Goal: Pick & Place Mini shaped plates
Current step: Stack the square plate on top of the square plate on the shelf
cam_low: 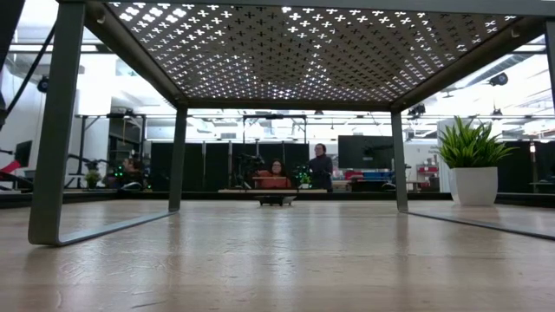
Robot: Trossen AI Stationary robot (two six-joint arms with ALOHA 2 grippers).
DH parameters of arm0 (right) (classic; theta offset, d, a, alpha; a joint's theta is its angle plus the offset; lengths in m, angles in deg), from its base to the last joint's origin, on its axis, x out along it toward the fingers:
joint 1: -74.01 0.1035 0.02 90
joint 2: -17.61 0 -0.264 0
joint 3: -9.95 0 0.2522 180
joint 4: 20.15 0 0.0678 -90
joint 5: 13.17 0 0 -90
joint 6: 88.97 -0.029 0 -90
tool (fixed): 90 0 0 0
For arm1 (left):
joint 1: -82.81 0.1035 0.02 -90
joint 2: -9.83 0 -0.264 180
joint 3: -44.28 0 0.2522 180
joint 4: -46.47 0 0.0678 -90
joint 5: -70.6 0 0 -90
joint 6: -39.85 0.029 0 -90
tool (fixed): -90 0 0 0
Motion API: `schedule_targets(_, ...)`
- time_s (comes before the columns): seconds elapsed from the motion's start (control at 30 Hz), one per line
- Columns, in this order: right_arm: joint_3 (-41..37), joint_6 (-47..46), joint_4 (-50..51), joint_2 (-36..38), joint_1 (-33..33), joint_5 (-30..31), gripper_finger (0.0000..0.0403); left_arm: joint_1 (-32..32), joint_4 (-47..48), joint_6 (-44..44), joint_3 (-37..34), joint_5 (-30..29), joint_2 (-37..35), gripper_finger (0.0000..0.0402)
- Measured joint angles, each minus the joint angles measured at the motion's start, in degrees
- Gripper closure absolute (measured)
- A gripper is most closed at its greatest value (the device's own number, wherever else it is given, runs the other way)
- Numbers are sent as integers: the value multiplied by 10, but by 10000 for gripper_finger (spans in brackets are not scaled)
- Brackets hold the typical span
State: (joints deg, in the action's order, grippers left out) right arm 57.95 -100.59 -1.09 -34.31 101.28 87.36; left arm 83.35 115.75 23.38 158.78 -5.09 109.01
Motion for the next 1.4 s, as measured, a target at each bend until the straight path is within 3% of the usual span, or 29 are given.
schedule_targets(0.3,0,-3,0,0,0,0,394,36,47,-2,23,-4,-1,332)
schedule_targets(0.6,-1,0,3,0,0,0,394,136,28,13,22,-6,-1,333)
schedule_targets(0.8,-2,2,5,0,0,0,394,206,15,-33,10,-79,-2,335)
schedule_targets(1.13,-9,0,5,0,0,0,394,239,-79,-49,-109,-108,-2,337)
schedule_targets(1.4,-9,2,3,0,0,0,394,240,-238,-93,-227,-119,-2,337)
